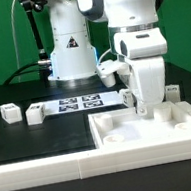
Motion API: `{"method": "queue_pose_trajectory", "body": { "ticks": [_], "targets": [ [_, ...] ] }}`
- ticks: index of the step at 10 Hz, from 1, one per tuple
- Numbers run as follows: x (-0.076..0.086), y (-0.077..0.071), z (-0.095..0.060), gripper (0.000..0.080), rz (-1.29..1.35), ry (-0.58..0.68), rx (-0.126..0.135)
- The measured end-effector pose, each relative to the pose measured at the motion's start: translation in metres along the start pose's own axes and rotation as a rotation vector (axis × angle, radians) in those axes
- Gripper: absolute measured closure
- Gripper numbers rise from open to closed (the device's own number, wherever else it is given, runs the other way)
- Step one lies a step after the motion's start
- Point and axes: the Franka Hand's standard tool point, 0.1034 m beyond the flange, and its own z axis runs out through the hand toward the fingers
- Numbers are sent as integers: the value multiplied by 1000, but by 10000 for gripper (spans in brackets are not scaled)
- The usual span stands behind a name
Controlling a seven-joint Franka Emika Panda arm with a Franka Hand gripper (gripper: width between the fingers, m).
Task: Assemble one leg
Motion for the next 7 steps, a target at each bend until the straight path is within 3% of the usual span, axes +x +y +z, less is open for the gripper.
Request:
{"method": "queue_pose_trajectory", "body": {
  "ticks": [2, 3, 4, 5, 7],
  "targets": [
    [0, 0, 0, 393, 0, 0, 0],
    [0, 0, 0, 393, 0, 0, 0],
    [0, 0, 0, 240, 1, 0, 0],
    [0, 0, 0, 178, 1, 0, 0],
    [0, 0, 0, 156, 1, 0, 0]
  ]
}}
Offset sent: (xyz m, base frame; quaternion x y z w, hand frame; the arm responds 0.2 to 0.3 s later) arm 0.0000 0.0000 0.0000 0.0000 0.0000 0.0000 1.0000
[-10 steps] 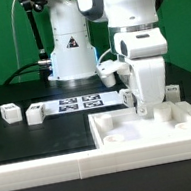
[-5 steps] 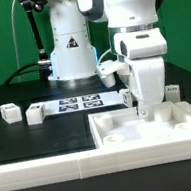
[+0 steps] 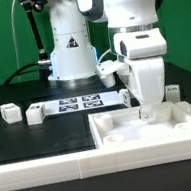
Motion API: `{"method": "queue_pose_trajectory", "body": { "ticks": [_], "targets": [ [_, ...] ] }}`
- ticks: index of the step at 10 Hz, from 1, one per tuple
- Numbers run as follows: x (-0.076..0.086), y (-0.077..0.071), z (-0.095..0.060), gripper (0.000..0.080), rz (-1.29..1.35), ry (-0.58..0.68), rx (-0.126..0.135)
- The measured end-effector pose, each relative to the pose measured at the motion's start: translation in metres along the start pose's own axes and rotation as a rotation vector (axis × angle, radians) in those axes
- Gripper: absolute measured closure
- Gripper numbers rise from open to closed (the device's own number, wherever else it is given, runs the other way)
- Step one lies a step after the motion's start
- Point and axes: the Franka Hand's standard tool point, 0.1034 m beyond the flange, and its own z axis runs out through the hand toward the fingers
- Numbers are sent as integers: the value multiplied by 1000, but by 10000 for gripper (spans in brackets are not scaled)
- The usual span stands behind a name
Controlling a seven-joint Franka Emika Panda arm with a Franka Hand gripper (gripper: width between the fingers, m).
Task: Assemble one leg
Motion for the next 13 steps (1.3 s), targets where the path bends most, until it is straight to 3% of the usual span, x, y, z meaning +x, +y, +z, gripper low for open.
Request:
{"method": "queue_pose_trajectory", "body": {
  "ticks": [2, 6, 10, 11, 13],
  "targets": [
    [1, 0, -2, 151, 18, -1, -1],
    [17, -1, -41, 150, 156, -30, -14],
    [17, -2, -40, 150, 220, -28, -14],
    [19, -5, -37, 150, 382, -12, -27],
    [25, -15, -32, 150, 618, 2, -27]
  ]
}}
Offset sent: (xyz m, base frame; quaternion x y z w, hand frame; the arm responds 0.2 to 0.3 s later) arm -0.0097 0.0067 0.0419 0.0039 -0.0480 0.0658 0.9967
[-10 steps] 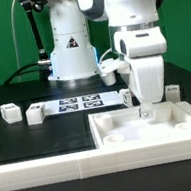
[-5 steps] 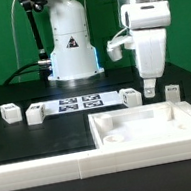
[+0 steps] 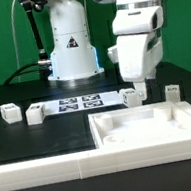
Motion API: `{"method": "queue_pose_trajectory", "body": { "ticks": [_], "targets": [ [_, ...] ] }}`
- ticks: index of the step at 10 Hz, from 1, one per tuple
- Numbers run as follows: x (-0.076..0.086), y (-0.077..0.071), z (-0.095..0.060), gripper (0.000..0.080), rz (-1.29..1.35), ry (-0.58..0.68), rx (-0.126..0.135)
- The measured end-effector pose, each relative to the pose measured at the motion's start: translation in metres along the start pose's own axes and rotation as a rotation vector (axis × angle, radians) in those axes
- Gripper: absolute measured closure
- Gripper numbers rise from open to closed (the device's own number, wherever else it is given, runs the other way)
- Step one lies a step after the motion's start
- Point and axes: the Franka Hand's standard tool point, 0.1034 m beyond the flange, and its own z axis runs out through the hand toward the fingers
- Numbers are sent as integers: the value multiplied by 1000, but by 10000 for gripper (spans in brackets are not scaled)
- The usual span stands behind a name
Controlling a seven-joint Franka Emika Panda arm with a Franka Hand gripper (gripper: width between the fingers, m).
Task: Assemble one leg
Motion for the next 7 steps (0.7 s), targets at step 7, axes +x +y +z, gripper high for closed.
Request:
{"method": "queue_pose_trajectory", "body": {
  "ticks": [7],
  "targets": [
    [12, -17, 2, 150, 558, 16, 36]
  ]
}}
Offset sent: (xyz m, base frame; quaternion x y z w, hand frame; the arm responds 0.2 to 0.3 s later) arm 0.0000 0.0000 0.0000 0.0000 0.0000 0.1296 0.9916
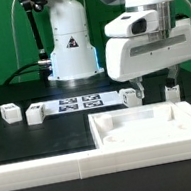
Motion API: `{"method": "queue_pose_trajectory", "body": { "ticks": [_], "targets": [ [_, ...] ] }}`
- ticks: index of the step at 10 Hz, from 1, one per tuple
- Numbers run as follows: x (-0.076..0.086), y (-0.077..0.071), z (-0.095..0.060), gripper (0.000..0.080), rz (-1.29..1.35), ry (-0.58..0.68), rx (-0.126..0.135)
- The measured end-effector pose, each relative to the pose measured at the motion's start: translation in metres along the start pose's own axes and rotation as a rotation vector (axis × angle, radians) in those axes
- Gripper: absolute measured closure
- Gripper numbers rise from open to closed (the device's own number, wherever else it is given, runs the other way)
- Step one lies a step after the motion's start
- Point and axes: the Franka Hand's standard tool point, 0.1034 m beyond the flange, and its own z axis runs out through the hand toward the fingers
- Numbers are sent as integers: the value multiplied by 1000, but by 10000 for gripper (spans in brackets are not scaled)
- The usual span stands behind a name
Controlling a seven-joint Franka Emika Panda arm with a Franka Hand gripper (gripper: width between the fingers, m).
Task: Assemble one leg
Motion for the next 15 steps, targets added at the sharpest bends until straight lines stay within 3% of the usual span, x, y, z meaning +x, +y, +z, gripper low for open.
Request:
{"method": "queue_pose_trajectory", "body": {
  "ticks": [3, 7, 10, 12, 15],
  "targets": [
    [-13, -19, 6, 150, 394, 14, 29],
    [-10, -45, 6, 150, 805, -4, 71],
    [-12, -44, 7, 150, 817, -23, 79],
    [-12, -51, 8, 150, 757, -18, 80],
    [-16, -40, 8, 150, 709, -197, 109]
  ]
}}
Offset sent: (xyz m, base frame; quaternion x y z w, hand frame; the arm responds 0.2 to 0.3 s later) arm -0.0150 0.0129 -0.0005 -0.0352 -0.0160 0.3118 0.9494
